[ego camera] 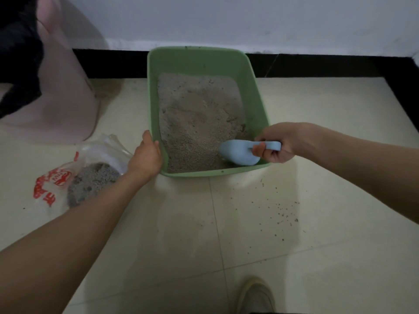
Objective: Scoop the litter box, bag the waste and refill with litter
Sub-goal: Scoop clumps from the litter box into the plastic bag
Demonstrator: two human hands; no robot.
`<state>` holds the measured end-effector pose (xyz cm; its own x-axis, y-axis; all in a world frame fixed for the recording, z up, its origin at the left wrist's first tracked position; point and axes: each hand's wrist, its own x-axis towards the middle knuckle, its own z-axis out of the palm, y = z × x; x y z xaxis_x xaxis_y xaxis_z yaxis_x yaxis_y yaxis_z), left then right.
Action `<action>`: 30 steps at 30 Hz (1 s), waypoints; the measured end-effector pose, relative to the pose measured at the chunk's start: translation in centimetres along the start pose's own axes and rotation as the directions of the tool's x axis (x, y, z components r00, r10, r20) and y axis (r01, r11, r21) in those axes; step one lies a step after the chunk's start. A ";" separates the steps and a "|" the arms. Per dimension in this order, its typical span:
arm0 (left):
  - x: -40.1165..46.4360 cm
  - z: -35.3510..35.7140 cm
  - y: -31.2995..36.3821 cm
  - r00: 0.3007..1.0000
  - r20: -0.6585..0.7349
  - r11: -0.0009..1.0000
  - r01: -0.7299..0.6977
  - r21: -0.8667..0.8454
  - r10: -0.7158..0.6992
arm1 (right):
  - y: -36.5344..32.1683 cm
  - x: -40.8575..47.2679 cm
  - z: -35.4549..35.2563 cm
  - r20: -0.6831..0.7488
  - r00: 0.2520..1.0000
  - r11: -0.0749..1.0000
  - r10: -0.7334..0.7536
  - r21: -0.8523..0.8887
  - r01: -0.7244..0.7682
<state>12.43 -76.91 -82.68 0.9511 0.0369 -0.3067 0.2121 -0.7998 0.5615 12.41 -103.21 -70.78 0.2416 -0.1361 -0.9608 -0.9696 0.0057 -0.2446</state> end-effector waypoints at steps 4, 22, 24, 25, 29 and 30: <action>0.2 0.1 -0.1 1.000 0.010 1.000 0.000 -0.004 0.000 | 0.1 0.4 -0.2 -0.059 0.998 1.000 -0.008 0.024 0.010; 0.4 0.2 -0.7 1.000 0.007 1.000 -0.017 -0.002 0.017 | 3.5 3.0 0.9 -0.250 0.901 0.928 -0.356 0.022 0.372; 0.5 0.3 -0.8 1.000 0.009 1.000 -0.017 -0.003 0.017 | 3.6 3.4 1.3 -0.287 0.879 0.922 -0.381 -0.042 0.386; 0.6 0.3 -0.9 1.000 0.008 1.000 -0.016 -0.003 0.016 | 3.7 3.7 1.4 -0.293 0.874 0.921 -0.387 -0.073 0.383; 0.4 0.1 -0.6 1.000 0.000 1.000 -0.011 0.003 0.011 | 3.2 4.5 1.6 -0.228 0.895 0.922 -0.385 -0.058 0.382; 0.4 0.1 -0.5 1.000 -0.004 1.000 -0.015 0.006 0.015 | 2.9 4.6 1.7 -0.216 0.899 0.923 -0.381 -0.035 0.383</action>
<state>12.64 -76.56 -83.20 0.9549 0.0272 -0.2956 0.1967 -0.8038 0.5615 10.77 -102.18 -76.15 0.5782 -0.3382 -0.7425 -0.8041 -0.0816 -0.5889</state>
